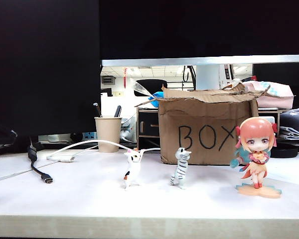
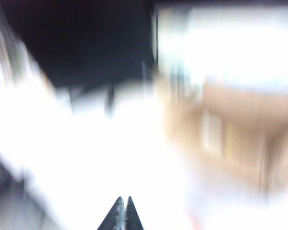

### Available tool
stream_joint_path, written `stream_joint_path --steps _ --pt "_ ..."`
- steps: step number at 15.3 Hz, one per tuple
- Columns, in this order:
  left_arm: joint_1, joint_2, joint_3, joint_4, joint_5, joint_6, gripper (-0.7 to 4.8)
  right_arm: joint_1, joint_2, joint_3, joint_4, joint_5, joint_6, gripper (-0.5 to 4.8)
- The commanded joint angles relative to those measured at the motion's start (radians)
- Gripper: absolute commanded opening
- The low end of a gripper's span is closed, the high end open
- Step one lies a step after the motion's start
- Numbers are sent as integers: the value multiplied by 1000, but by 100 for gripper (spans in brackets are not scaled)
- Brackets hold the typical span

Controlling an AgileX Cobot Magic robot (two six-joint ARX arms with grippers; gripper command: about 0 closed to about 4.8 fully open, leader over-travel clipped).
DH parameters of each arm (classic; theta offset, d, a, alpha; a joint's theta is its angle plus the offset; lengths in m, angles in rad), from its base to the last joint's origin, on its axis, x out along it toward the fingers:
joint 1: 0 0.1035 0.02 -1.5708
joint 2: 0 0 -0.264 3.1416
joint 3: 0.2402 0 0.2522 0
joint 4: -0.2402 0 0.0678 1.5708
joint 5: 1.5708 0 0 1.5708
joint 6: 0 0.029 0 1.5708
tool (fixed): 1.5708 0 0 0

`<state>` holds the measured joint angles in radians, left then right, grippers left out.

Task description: Put the doll that is least similar in size compared to the others into the paper box.

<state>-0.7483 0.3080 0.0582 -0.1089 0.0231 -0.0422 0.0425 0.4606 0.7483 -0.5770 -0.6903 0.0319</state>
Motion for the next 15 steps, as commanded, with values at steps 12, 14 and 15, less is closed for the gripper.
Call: stream_joint_path --steps 12,14,15 --pt "-1 0 2 13 0 1 -5 416 653 93 -180 512 -210 479" --pt "-1 0 2 13 0 1 -5 416 702 92 -161 534 -196 479" --pt "-1 0 2 13 0 1 -5 416 725 92 -136 541 -196 479"
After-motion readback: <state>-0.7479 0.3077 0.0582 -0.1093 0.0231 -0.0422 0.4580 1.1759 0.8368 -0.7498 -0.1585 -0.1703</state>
